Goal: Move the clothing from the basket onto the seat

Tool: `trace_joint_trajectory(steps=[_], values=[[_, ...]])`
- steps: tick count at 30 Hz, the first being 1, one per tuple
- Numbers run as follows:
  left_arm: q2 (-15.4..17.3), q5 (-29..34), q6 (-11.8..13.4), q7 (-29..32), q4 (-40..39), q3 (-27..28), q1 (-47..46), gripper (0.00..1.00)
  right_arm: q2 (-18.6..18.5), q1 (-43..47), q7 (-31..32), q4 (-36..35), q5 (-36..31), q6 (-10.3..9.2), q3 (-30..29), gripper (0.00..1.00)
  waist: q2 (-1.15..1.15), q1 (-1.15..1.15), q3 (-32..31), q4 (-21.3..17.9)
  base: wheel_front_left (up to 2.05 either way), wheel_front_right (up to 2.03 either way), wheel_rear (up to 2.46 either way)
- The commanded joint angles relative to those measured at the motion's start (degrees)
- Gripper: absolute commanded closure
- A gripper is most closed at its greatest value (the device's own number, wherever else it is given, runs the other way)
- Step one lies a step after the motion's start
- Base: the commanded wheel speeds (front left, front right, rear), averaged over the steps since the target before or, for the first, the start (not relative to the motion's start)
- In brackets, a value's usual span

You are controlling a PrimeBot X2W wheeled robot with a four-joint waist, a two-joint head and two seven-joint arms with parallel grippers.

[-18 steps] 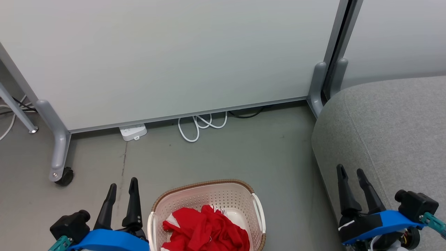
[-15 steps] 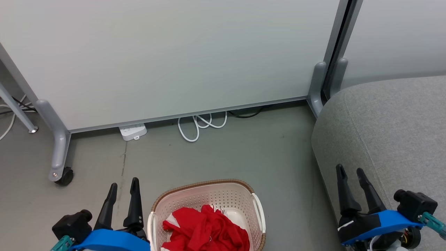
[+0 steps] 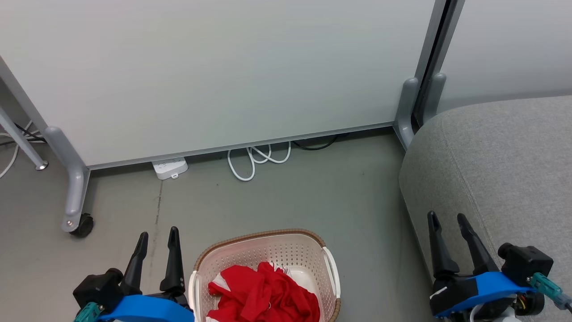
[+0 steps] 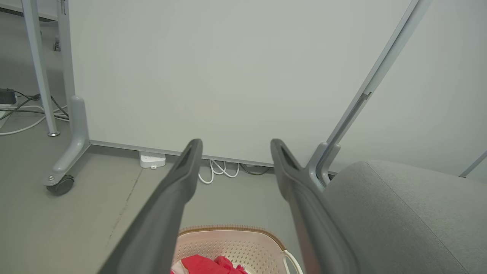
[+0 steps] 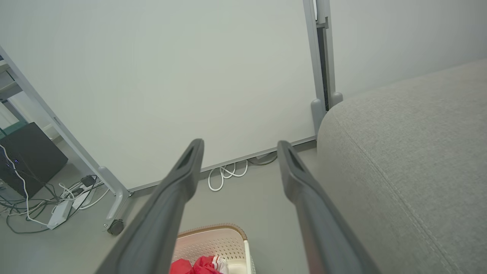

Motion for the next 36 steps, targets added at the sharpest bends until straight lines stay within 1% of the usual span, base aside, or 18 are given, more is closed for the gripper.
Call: trace_joint_trajectory(steps=[1,14,27,33,36], values=[[0.4,1.4,0.3,-0.6,-0.2,0.2,-1.0,0.00,-0.2,0.3,-0.5,-0.7,-1.7,0.02,0.2,0.00,0.00,0.00,0.0,0.0,0.00,0.00,0.00],[0.5,5.9,0.9,-2.1,0.5,-0.6,-0.9,0.00,-0.2,0.7,-1.5,-1.1,-7.0,0.01,-0.2,0.00,0.00,0.00,0.0,0.4,0.00,0.00,0.00],[0.5,10.4,1.3,-3.6,0.9,-0.1,0.1,0.00,-0.2,0.8,-2.7,-1.1,-12.4,0.01,0.7,0.00,0.00,0.00,0.1,0.0,0.00,0.00,0.00],[0.5,12.1,1.5,-4.1,1.0,-0.3,0.2,0.00,-0.2,1.0,-3.0,-1.3,-14.4,0.01,0.7,0.00,0.00,0.00,0.2,-0.2,0.00,0.00,0.00],[0.5,11.8,1.4,-4.0,1.1,-0.3,0.0,0.00,-0.2,0.8,-3.0,-1.3,-14.2,0.01,0.7,0.00,0.00,0.00,0.3,-0.2,0.00,0.00,0.00]])
